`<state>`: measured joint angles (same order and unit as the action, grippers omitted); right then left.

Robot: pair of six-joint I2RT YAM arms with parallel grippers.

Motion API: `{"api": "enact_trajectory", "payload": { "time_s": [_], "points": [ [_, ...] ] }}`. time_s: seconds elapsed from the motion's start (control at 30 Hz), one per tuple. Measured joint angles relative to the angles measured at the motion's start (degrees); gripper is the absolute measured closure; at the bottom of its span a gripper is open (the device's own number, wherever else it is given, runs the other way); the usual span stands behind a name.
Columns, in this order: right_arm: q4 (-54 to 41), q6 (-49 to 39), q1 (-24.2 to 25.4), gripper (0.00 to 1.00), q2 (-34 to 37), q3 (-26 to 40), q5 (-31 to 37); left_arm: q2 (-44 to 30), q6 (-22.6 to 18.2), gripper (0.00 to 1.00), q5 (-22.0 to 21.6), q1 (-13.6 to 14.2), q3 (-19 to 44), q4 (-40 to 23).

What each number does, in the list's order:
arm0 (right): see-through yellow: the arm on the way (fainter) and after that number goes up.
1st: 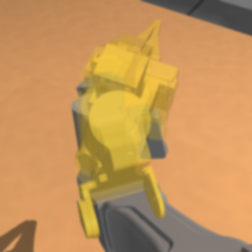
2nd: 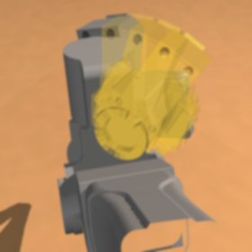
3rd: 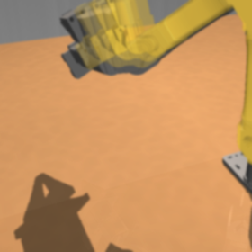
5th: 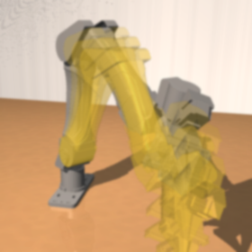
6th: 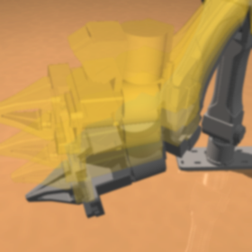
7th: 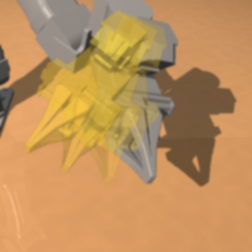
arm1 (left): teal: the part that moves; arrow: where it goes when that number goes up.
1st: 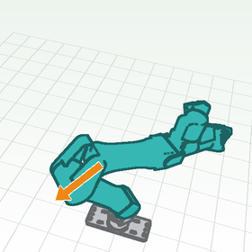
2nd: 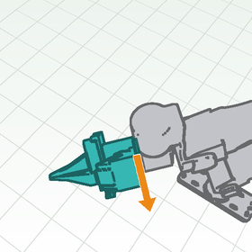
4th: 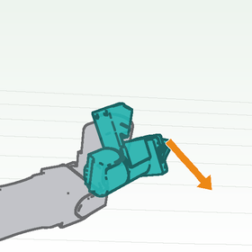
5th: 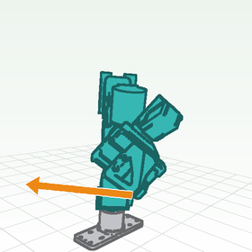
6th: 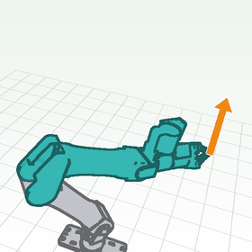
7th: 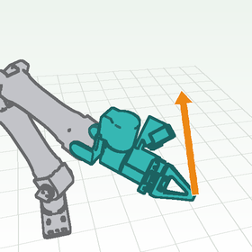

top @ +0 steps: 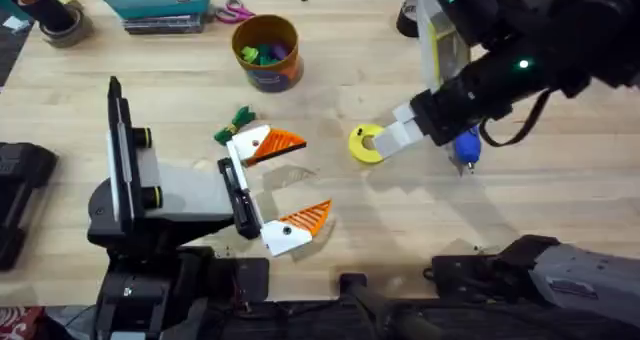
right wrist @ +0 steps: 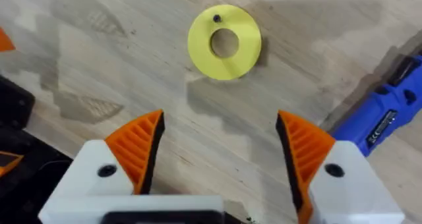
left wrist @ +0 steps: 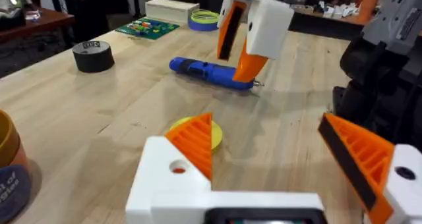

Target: Pick up the gripper from the table and insert it into the empty holder that is missing its gripper. Then pick up a screw, insert it into the mounting hole, and use the screwdriver to tighten it. Finally, clean up the table by picking up the vegetable and placing it into the bucket.

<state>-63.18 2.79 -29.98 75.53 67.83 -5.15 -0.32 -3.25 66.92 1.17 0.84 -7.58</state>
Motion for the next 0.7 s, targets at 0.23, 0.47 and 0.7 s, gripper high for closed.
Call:
{"api": "enact_trajectory", "payload": {
  "time_s": [0.23, 0.47, 0.7],
  "points": [
    [1.73, 0.20, -0.13, 0.005, 3.12, 0.00, 0.00, 0.00, 0.00, 0.014, 0.00, 0.00, 0.00, -0.01],
    [3.77, 0.21, -0.13, 0.005, 6.24, 0.00, 0.03, 0.01, 0.00, 0.015, 0.00, 0.00, 0.00, -0.02],
    [6.04, 0.21, -0.13, 0.006, 7.97, 0.00, 0.03, 0.00, 0.00, 0.015, 0.00, 0.00, 0.00, -0.01]
  ]
}}
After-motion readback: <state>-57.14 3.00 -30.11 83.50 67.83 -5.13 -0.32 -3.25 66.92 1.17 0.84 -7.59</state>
